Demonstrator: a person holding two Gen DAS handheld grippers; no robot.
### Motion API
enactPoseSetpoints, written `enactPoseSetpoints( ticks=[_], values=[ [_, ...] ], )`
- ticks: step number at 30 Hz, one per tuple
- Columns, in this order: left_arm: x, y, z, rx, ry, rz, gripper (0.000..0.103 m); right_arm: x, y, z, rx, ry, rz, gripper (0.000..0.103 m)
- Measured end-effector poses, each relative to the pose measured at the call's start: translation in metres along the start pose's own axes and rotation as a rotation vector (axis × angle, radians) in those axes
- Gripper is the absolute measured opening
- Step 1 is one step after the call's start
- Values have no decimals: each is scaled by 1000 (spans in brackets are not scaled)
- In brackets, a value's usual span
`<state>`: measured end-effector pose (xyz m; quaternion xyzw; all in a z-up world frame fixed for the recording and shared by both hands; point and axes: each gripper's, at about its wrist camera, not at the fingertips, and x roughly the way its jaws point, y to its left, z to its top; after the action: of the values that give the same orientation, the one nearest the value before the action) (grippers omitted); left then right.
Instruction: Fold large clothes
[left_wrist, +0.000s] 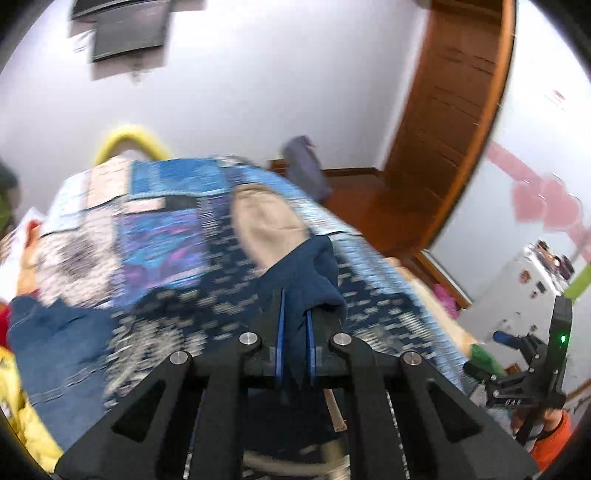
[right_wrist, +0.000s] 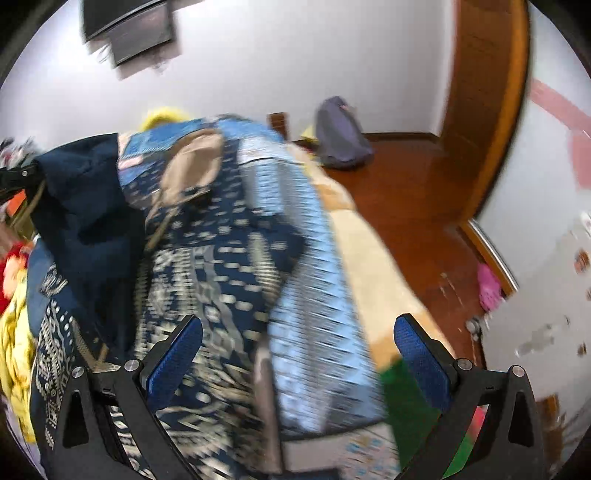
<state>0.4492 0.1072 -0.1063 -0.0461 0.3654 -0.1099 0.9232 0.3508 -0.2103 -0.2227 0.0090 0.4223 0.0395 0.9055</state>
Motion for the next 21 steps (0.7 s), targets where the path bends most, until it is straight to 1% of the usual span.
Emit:
enactPoseSetpoints(
  ticks=[2, 4, 5, 7, 8, 9, 10, 11, 12, 13, 14, 15, 16, 17, 18, 21],
  values=[
    [-3, 32, -14, -46, 22, 36, 9, 12, 20, 3, -57, 17, -1, 103],
    [2, 64, -34, -95, 65, 50, 9, 28, 38, 3, -124, 43, -15, 103],
    [6, 80, -46, -113, 92, 65, 9, 38, 46, 2, -160, 65, -28, 103],
    [15, 102, -70, -134, 145, 88, 10, 63, 57, -3, -227, 128, -79, 103],
    [20, 112, -85, -147, 175, 99, 10, 72, 60, -6, -245, 151, -96, 103],
    [26, 121, -98, -154, 208, 128, 11, 82, 62, -11, -256, 174, -101, 103],
    [30, 123, -108, -156, 231, 143, 11, 86, 61, -14, -246, 176, -89, 103],
    [33, 127, -122, -161, 261, 153, 19, 87, 59, -15, -221, 175, -70, 103],
    [35, 131, -130, -162, 273, 155, 21, 87, 55, -14, -204, 182, -53, 103],
    [33, 133, -136, -162, 259, 145, 23, 88, 51, -13, -179, 196, -31, 103],
    [27, 132, -138, -159, 242, 136, 26, 90, 45, -13, -147, 211, -7, 103],
    [24, 130, -138, -148, 242, 141, 29, 91, 42, -13, -123, 218, 8, 103],
    [22, 126, -136, -125, 246, 159, 35, 92, 41, -13, -120, 217, 14, 103],
    [19, 122, -135, -101, 249, 189, 40, 91, 43, -14, -128, 214, 8, 103],
    [16, 116, -133, -82, 249, 212, 42, 91, 45, -14, -132, 213, 2, 103],
    [8, 103, -127, -38, 234, 206, 54, 91, 47, -14, -140, 207, -12, 103]
  ],
)
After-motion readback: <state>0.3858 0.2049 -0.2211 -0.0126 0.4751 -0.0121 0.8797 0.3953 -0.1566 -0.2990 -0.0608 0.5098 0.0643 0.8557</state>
